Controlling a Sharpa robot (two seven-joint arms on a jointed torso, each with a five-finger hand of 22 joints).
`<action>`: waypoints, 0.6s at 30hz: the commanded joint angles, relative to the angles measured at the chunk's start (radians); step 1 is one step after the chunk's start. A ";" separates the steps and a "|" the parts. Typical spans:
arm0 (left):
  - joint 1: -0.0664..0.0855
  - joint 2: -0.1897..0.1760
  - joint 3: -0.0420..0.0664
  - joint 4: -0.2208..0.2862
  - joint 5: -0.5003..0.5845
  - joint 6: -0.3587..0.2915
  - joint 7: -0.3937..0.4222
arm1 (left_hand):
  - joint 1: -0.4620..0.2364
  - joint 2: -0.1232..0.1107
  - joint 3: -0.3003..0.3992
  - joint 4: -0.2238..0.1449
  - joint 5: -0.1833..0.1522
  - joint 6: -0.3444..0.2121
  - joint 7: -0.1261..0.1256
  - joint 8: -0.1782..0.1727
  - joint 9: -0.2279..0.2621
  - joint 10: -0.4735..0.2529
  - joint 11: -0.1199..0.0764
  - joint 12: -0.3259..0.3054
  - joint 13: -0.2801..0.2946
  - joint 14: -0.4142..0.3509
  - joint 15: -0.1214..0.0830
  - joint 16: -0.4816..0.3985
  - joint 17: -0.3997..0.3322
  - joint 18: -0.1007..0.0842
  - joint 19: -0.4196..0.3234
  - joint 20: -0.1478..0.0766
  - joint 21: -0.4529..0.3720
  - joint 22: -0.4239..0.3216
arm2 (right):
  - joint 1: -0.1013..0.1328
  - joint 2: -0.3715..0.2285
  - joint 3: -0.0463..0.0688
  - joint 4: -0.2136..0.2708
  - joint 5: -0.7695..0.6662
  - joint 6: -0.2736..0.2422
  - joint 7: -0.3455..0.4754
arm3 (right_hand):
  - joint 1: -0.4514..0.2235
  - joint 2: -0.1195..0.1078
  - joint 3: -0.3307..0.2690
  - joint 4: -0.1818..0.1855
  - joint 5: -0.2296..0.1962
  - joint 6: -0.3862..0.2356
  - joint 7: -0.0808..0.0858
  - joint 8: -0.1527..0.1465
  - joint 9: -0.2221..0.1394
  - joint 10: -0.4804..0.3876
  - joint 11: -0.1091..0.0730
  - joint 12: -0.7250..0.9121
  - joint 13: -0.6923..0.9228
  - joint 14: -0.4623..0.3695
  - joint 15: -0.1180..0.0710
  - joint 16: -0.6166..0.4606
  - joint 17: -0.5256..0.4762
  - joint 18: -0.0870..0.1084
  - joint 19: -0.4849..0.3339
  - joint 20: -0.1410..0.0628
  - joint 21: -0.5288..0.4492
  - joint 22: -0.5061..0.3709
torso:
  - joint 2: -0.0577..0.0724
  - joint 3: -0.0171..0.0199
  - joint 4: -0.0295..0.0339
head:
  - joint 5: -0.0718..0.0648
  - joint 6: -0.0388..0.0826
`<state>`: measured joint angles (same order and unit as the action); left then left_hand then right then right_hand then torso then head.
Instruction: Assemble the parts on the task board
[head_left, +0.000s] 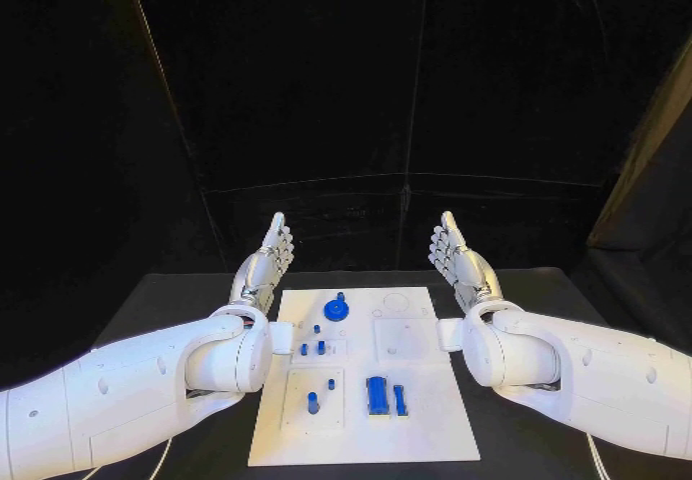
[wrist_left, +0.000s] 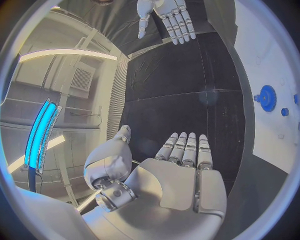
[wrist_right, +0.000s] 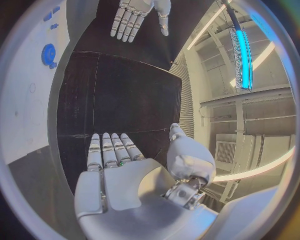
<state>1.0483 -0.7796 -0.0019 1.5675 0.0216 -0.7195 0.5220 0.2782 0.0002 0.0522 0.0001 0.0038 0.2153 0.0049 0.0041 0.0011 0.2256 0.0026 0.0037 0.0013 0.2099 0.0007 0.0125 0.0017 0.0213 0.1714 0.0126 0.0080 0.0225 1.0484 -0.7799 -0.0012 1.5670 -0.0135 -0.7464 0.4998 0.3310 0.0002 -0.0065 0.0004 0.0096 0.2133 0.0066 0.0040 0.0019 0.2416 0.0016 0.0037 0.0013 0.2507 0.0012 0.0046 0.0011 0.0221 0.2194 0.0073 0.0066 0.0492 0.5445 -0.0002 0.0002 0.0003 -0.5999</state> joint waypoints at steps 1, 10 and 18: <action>0.002 0.000 0.002 0.003 -0.022 -0.051 -0.002 | -0.086 0.000 -0.052 0.000 -0.004 -0.067 -0.005 -0.004 -0.001 -0.070 -0.003 -0.004 -0.001 -0.065 -0.001 -0.012 -0.002 -0.021 -0.054 -0.013 -0.008 -0.023 | 0.002 0.000 0.001 0.003 0.014 -0.024 0.020 | -0.101 0.000 0.007 0.000 -0.010 -0.065 -0.007 -0.004 -0.002 -0.075 -0.002 -0.004 -0.001 -0.076 -0.001 -0.005 -0.001 -0.022 -0.067 -0.007 -0.007 -0.049 | 0.000 0.0002 -0.0002 | 0.000 0.000; 0.002 0.000 0.002 0.003 -0.022 -0.051 -0.002 | -0.146 0.000 -0.052 0.000 -0.004 -0.113 -0.005 -0.004 -0.001 -0.120 -0.003 -0.004 -0.001 -0.110 -0.001 -0.012 -0.002 -0.021 -0.088 -0.013 -0.008 -0.023 | 0.002 0.000 0.001 0.003 0.014 -0.024 0.020 | -0.172 0.000 0.007 0.000 -0.010 -0.111 -0.007 -0.004 -0.002 -0.127 -0.002 -0.004 -0.001 -0.131 -0.001 -0.005 -0.001 -0.022 -0.114 -0.007 -0.007 -0.049 | 0.000 0.0002 -0.0002 | 0.000 0.000; 0.002 0.000 0.002 0.003 -0.022 -0.051 -0.002 | -0.181 0.000 -0.052 0.000 -0.004 -0.141 -0.005 -0.004 -0.001 -0.146 -0.003 -0.004 -0.001 -0.136 -0.001 -0.012 -0.002 -0.021 -0.171 -0.013 -0.008 -0.023 | 0.002 0.000 0.001 0.003 0.014 -0.024 0.020 | -0.214 0.000 0.007 0.000 -0.010 -0.137 -0.007 -0.004 -0.002 -0.156 -0.002 -0.004 -0.001 -0.163 -0.001 -0.005 -0.001 -0.022 -0.140 -0.007 -0.007 -0.049 | 0.000 0.0002 -0.0002 | 0.000 0.000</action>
<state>1.0483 -0.7799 -0.0016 1.5680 0.0139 -0.7620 0.5156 0.1337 -0.0028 0.0057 0.0000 0.0038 0.1049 -0.0005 0.0041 0.0014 0.1079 -0.0001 0.0037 0.0017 0.1025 -0.0008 0.0069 0.0009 0.0059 0.0530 0.0008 0.0040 0.0017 1.0484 -0.7799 -0.0011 1.5674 0.0008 -0.7629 0.5057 0.1429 -0.0005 -0.0066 0.0004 0.0056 0.0933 0.0005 0.0040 0.0011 0.1040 -0.0009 0.0037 0.0017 0.1062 0.0002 0.0047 0.0013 0.0067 0.0966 -0.0003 0.0066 0.0021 0.5442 0.0000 -0.0001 -0.0001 -0.5999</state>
